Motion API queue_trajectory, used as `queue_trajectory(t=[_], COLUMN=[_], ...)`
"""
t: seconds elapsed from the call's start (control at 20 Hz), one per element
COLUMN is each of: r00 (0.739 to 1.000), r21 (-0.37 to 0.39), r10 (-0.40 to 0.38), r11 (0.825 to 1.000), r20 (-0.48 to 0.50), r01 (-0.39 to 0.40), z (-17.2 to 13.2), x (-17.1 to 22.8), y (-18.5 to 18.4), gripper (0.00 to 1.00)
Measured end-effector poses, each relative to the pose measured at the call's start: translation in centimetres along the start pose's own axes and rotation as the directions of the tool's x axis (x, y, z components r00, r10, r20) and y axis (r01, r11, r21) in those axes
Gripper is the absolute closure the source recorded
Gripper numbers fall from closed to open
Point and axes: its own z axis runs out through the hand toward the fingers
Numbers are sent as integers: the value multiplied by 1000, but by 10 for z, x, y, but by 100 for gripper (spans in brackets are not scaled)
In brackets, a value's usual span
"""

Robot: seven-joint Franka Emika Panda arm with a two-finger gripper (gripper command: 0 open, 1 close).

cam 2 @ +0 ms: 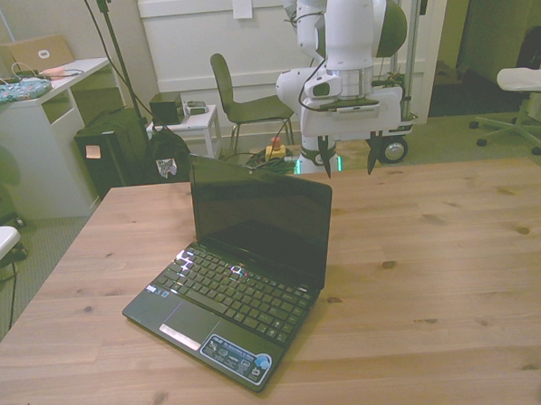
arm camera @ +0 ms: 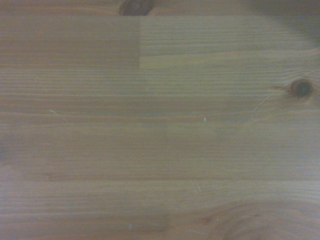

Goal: Close the laptop

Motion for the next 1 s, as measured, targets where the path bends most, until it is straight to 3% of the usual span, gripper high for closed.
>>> queue_trajectory(t=[0.15, 0.65, 0.8, 1.0], r00=[1000, 966, 939, 890], r21=[3, 36, 50, 61], r10=[1, 213, 293, 408], r11=[1000, 977, 956, 912], r20=[-7, -147, -178, -204], r01=[-1, -210, -289, -405], z=[-1, -42, -48, -43], x=[4, 86, 126, 157], y=[2, 26, 33, 29], gripper=[0, 0, 0, 0])
